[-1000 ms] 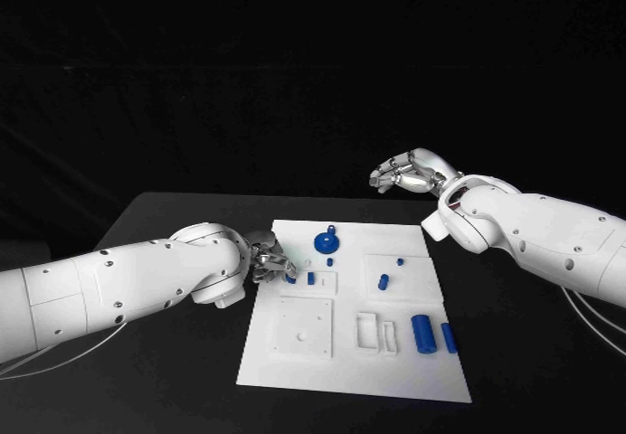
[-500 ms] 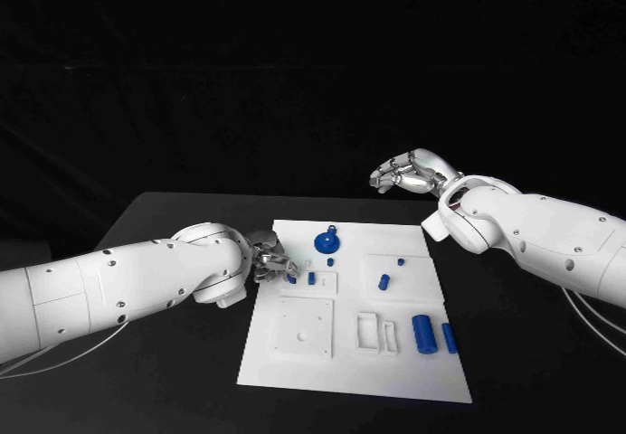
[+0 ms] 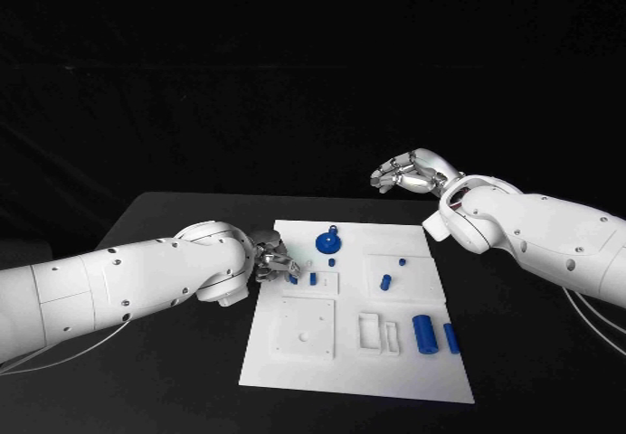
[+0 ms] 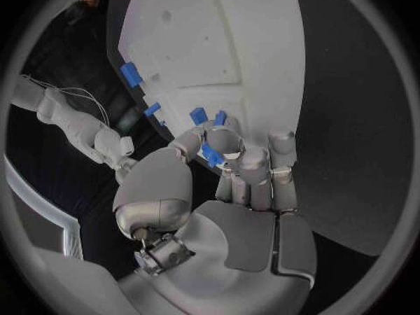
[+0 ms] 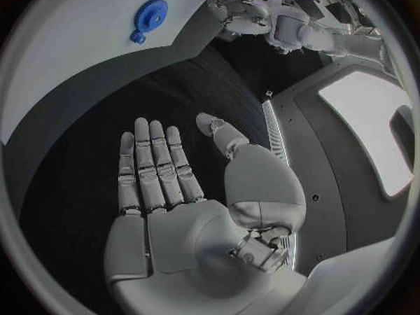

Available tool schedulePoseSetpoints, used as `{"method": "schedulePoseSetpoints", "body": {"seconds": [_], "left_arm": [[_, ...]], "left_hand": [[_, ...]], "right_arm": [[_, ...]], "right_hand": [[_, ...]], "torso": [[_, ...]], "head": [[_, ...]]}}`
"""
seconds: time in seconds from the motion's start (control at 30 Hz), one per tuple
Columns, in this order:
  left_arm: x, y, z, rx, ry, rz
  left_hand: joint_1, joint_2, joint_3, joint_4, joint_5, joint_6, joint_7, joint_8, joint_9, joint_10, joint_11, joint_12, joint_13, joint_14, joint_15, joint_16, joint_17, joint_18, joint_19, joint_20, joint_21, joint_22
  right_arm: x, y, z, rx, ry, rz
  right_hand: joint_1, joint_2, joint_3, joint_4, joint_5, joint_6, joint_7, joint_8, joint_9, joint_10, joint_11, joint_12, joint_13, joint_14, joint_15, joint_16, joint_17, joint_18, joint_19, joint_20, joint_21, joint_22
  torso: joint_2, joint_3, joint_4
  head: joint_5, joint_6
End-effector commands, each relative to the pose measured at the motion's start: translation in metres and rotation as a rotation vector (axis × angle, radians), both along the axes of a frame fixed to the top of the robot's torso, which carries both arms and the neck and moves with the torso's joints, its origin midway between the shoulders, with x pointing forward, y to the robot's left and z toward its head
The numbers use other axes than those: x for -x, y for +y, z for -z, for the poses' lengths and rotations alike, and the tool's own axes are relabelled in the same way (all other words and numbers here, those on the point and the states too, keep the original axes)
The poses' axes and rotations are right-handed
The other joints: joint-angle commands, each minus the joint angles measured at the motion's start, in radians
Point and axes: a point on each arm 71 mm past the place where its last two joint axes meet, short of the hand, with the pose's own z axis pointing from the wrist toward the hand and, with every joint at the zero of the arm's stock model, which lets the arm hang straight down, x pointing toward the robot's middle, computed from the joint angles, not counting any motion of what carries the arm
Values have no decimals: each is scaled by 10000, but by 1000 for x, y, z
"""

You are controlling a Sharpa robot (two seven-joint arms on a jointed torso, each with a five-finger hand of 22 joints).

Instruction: Assemble the parts on the task board

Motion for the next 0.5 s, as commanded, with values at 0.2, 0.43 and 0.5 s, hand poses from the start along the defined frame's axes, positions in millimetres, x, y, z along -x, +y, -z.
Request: {"method": "schedulePoseSetpoints", "body": {"seconds": [0.2,0.43,0.5], "left_arm": [[7,-9,9,-165,489,556],[6,-8,8,-145,388,506],[6,-8,8,-139,358,482]], "left_hand": [[-27,127,5,-37,-149,1766,-938,48,21,-190,-236,103,40,277,-518,57,10,173,59,-1111,46,158],[-149,-168,-38,308,-1341,1719,-940,86,32,-255,-238,167,60,253,-528,61,-15,201,36,-1110,46,134],[-196,-288,-49,436,-1612,1700,-939,85,28,-261,-238,167,53,244,-530,50,-27,208,35,-1111,44,130]], "right_arm": [[0,2,1,-5,41,-159],[0,2,2,-6,62,-159],[0,2,2,-7,64,-157]], "right_hand": [[-60,-20,-5,-10,71,-81,13,39,-13,75,25,-65,-9,29,20,-55,-15,64,-67,30,-38,17],[-60,-21,-5,-10,81,-82,13,40,-15,76,26,-68,-9,29,20,-55,-16,65,-67,31,-39,18],[-61,-20,-5,-10,84,-82,13,40,-16,77,26,-69,-9,29,20,-55,-17,65,-67,32,-39,19]], "torso": [[6,-4,8],[3,-10,6],[4,-10,6]], "head": [[-17,-1],[-23,7],[-26,7]]}}
